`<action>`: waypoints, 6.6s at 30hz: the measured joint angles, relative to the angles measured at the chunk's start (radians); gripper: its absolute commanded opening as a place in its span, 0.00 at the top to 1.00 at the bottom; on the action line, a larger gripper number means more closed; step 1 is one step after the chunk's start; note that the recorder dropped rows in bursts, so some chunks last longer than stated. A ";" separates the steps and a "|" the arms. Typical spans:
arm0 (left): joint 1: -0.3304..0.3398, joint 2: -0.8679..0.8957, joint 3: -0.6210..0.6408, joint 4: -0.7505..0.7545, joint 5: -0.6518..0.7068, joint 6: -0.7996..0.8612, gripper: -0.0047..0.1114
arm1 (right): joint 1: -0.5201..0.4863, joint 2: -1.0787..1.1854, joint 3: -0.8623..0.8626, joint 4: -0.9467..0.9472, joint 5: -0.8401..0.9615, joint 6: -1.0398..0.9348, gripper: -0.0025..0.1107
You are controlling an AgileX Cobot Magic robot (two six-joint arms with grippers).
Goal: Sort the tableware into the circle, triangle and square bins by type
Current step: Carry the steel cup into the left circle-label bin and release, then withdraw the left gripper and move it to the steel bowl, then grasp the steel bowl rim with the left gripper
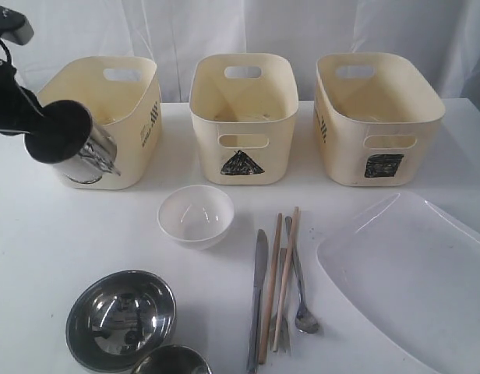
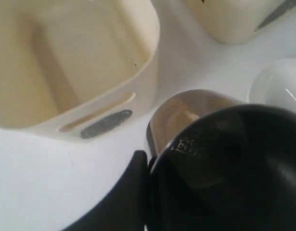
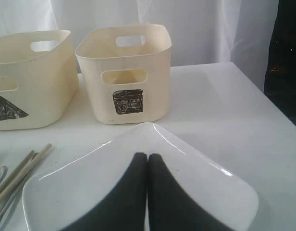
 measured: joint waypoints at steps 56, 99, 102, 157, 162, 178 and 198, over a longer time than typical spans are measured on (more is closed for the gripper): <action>0.000 0.729 -0.718 0.169 -0.275 -0.103 0.96 | 0.000 0.000 0.000 0.000 0.000 0.009 0.98; 0.000 0.397 -0.721 0.167 0.442 -0.260 0.67 | 0.000 0.000 0.000 0.000 0.000 0.014 0.98; 0.000 0.357 -0.718 0.145 0.494 -0.282 0.67 | 0.000 0.000 0.000 0.000 0.000 0.014 0.98; -0.013 -0.173 0.455 -0.377 0.127 0.045 0.46 | 0.000 0.000 0.000 0.000 0.000 0.014 0.98; -0.013 -0.173 0.502 -0.410 0.098 0.069 0.46 | 0.000 0.000 0.000 0.000 0.000 0.014 0.98; -0.013 -0.110 0.524 -0.482 0.076 0.167 0.46 | 0.000 0.000 0.000 0.000 0.000 0.014 0.98; -0.013 0.008 0.524 -0.536 0.093 0.365 0.46 | 0.000 0.000 0.000 0.000 0.000 0.014 0.98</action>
